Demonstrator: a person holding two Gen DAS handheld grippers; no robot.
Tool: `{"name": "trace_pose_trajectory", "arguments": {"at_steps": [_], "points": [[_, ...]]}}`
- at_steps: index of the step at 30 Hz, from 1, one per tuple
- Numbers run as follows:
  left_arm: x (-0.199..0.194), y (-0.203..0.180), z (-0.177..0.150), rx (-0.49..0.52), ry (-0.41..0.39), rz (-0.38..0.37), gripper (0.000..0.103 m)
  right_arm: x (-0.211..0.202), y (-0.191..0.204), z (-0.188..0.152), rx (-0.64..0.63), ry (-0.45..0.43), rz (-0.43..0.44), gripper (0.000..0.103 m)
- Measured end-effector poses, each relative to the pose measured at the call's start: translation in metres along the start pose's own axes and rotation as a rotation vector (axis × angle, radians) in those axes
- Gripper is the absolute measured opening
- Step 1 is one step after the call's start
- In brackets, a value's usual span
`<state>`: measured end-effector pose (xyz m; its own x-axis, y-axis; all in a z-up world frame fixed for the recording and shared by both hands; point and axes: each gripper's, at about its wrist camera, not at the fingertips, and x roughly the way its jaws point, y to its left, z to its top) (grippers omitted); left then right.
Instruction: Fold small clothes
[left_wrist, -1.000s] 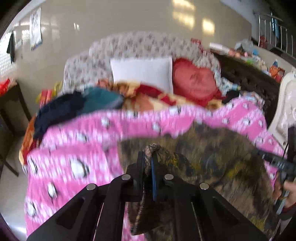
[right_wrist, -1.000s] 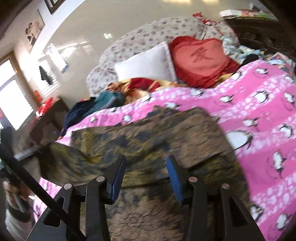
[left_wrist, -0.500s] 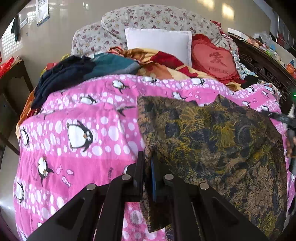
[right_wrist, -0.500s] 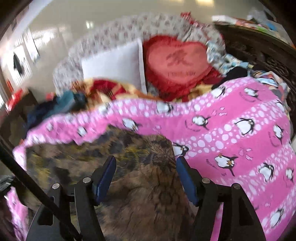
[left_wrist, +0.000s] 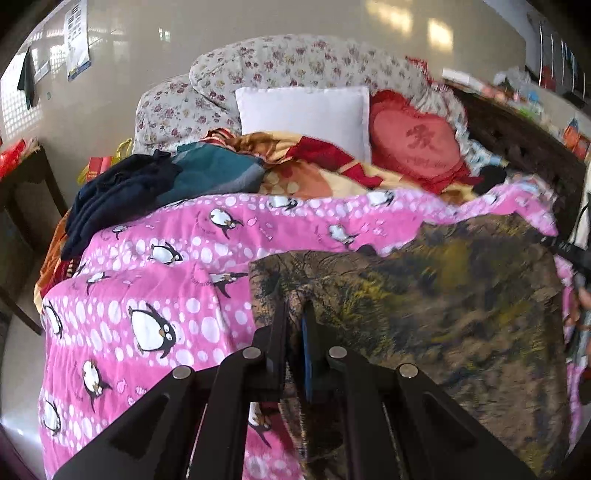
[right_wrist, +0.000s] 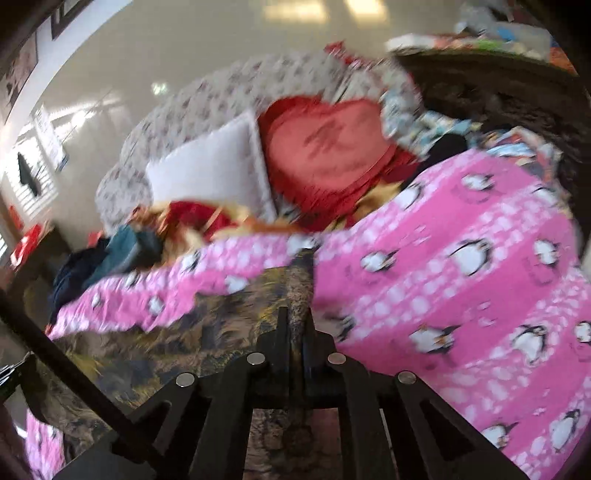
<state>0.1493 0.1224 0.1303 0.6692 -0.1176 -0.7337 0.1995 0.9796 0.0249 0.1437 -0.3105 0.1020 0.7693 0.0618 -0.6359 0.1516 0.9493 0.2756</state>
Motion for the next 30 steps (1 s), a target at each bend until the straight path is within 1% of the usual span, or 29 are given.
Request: {"name": "trace_pose_trajectory", "arguments": {"at_steps": [2,3,4,5,6,7,8,10,11,13,14,15,17,19,20,21,22,23,25,27,28,29,30], "points": [[0.028,0.002,-0.006,-0.017,0.071,0.033,0.007,0.010,-0.003,-0.001,0.014,0.013,-0.020,0.005],[0.041,0.005,-0.009,-0.035,0.107,0.041,0.008,0.019,-0.005,-0.004,0.029,0.031,-0.017,0.006],[0.051,0.010,-0.013,-0.059,0.129,0.031,0.009,0.029,-0.006,-0.007,0.041,0.065,-0.001,0.008],[0.051,0.012,-0.016,-0.070,0.117,0.024,0.011,0.035,-0.008,-0.008,0.049,0.094,0.008,0.010],[0.047,0.014,-0.017,-0.077,0.100,0.017,0.013,0.034,-0.010,-0.010,0.059,0.103,0.003,0.021],[0.041,0.015,-0.018,-0.081,0.093,0.014,0.014,0.027,-0.013,-0.011,0.063,0.088,0.007,0.029],[0.034,0.017,-0.019,-0.087,0.084,0.012,0.015,0.016,-0.016,-0.012,0.059,0.071,0.014,0.031],[0.019,0.019,-0.020,-0.101,0.055,0.021,0.017,-0.010,-0.021,-0.013,0.027,0.052,0.002,0.035],[0.010,0.019,-0.021,-0.106,0.030,0.027,0.019,-0.024,-0.023,-0.016,0.008,0.041,-0.002,0.036],[-0.001,0.017,-0.023,-0.111,0.002,0.008,0.028,-0.045,-0.022,-0.023,-0.033,0.031,0.012,0.036],[-0.004,0.014,-0.026,-0.116,-0.004,-0.012,0.036,-0.051,-0.017,-0.028,-0.066,0.039,0.027,0.036],[-0.003,0.009,-0.030,-0.117,-0.003,-0.025,0.040,-0.053,-0.010,-0.034,-0.108,0.057,0.033,0.036],[0.003,-0.003,-0.038,-0.096,0.015,-0.025,0.041,-0.046,0.000,-0.044,-0.162,0.085,0.018,0.036],[0.016,-0.014,-0.051,-0.066,0.056,-0.004,0.041,-0.032,0.008,-0.061,-0.236,0.126,-0.080,0.036],[0.023,-0.016,-0.057,-0.058,0.081,0.004,0.041,-0.028,0.007,-0.068,-0.251,0.146,-0.104,0.036],[0.033,-0.018,-0.065,-0.050,0.120,0.018,0.041,-0.024,0.004,-0.078,-0.256,0.166,-0.111,0.036],[0.037,-0.017,-0.069,-0.049,0.135,0.029,0.042,-0.024,0.001,-0.083,-0.251,0.166,-0.108,0.036],[0.037,-0.016,-0.072,-0.057,0.128,0.031,0.045,-0.026,-0.003,-0.087,-0.247,0.168,-0.104,0.036],[0.029,-0.010,-0.072,-0.085,0.118,0.015,0.046,-0.035,-0.007,-0.083,-0.227,0.173,-0.101,0.037],[0.020,-0.005,-0.071,-0.114,0.104,-0.008,0.048,-0.051,-0.005,-0.078,-0.210,0.139,-0.102,0.037],[0.016,-0.004,-0.071,-0.123,0.091,-0.013,0.051,-0.061,0.000,-0.076,-0.215,0.111,-0.097,0.039],[0.015,-0.004,-0.071,-0.125,0.080,-0.008,0.057,-0.066,0.005,-0.075,-0.225,0.097,-0.085,0.039],[0.016,-0.005,-0.072,-0.122,0.082,-0.002,0.060,-0.072,0.013,-0.075,-0.247,0.079,-0.050,0.039]]}}
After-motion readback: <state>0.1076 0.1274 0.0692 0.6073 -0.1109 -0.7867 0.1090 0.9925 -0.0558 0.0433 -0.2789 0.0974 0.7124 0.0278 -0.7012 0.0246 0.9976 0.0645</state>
